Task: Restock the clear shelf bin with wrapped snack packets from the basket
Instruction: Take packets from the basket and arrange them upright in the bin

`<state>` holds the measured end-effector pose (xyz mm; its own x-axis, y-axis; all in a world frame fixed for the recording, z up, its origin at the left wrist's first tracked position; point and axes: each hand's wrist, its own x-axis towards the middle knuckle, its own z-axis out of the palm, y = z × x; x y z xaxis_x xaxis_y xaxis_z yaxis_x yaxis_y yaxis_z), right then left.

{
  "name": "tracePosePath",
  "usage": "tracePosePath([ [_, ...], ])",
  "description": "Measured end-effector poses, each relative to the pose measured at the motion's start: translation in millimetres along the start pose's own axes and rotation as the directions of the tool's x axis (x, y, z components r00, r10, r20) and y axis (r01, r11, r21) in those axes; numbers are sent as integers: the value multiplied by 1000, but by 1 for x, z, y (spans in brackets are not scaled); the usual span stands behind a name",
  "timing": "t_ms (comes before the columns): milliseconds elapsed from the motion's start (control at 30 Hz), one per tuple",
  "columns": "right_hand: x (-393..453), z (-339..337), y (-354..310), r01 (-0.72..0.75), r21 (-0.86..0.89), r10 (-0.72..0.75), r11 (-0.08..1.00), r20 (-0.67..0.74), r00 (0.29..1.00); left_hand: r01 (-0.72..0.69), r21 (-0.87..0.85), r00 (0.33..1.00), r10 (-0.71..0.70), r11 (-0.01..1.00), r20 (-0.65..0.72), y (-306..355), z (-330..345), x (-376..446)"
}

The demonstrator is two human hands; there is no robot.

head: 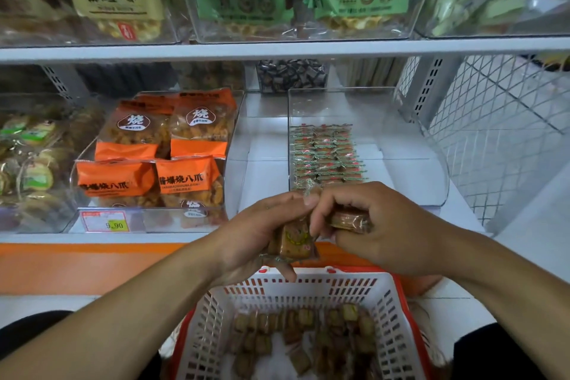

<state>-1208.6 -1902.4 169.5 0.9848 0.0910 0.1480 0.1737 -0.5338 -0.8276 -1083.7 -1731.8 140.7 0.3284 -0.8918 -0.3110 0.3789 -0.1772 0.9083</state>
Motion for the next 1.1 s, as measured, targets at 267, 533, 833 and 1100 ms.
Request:
tracePosePath([
  [267, 9, -17, 9, -131, 685, 236, 717, -62, 970, -76, -219, 991, 50, 973, -123, 1, 4, 1],
  [533, 14, -23, 23, -321, 578, 526, 751, -229, 819, -262, -221, 918, 172, 940, -357, 0, 5, 7],
  [833, 23, -27, 13, -303, 820, 534, 486, -4, 846, -278, -116, 920, 230, 953, -319, 3, 6, 9],
  [1100, 25, -23, 11, -419, 590, 518, 690, 0, 855, -263, -90, 932, 229, 961, -281, 4, 10, 8],
])
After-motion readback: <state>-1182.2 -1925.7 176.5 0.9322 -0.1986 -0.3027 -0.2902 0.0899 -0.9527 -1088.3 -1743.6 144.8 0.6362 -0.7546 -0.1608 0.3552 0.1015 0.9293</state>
